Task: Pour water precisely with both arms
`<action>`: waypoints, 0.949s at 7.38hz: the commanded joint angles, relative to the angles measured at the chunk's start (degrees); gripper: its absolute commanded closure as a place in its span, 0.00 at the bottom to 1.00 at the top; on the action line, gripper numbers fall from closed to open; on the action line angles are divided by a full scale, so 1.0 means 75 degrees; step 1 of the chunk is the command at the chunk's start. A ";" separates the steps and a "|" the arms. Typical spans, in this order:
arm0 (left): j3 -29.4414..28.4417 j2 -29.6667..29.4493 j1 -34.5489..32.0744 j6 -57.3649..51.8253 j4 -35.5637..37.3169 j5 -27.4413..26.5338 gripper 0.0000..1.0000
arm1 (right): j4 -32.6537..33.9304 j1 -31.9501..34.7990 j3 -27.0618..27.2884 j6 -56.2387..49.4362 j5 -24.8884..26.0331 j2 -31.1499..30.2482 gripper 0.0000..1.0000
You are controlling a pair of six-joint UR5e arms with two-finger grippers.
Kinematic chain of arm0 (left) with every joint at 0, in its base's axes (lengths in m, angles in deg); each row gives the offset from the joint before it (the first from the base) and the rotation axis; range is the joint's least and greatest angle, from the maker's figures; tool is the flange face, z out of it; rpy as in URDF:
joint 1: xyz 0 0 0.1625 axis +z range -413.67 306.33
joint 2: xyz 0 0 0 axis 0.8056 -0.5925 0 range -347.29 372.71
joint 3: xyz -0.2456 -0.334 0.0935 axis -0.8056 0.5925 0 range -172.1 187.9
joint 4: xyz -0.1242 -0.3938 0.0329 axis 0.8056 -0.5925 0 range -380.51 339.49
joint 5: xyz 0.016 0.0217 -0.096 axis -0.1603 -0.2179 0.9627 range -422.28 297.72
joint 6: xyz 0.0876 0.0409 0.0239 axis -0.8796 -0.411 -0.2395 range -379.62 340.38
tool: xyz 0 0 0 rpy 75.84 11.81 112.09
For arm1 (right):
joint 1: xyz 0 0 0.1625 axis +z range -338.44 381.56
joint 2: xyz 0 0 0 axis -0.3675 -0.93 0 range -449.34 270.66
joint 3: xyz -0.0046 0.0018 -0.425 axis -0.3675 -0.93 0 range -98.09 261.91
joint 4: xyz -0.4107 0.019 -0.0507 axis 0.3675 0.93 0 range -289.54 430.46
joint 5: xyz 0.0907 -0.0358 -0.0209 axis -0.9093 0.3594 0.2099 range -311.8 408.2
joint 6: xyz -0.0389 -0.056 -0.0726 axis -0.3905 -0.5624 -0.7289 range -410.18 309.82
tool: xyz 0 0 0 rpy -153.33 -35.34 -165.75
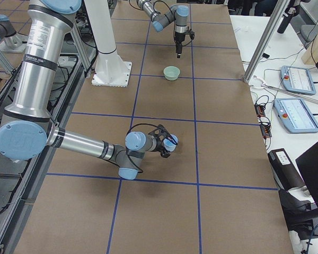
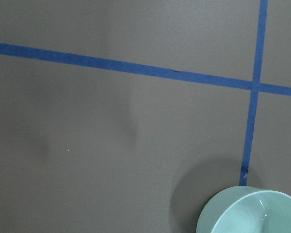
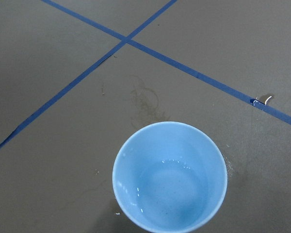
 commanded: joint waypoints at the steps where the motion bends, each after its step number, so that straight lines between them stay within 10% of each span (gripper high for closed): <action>1: 0.0005 0.0001 -0.0002 0.0001 0.0000 -0.0001 0.00 | 0.0023 -0.0158 -0.0091 0.0005 0.0268 0.0071 0.01; 7: 0.0005 0.0001 -0.0013 0.0001 0.0000 -0.0001 0.00 | 0.0012 -0.0521 -0.0394 0.0157 0.0901 0.0457 0.02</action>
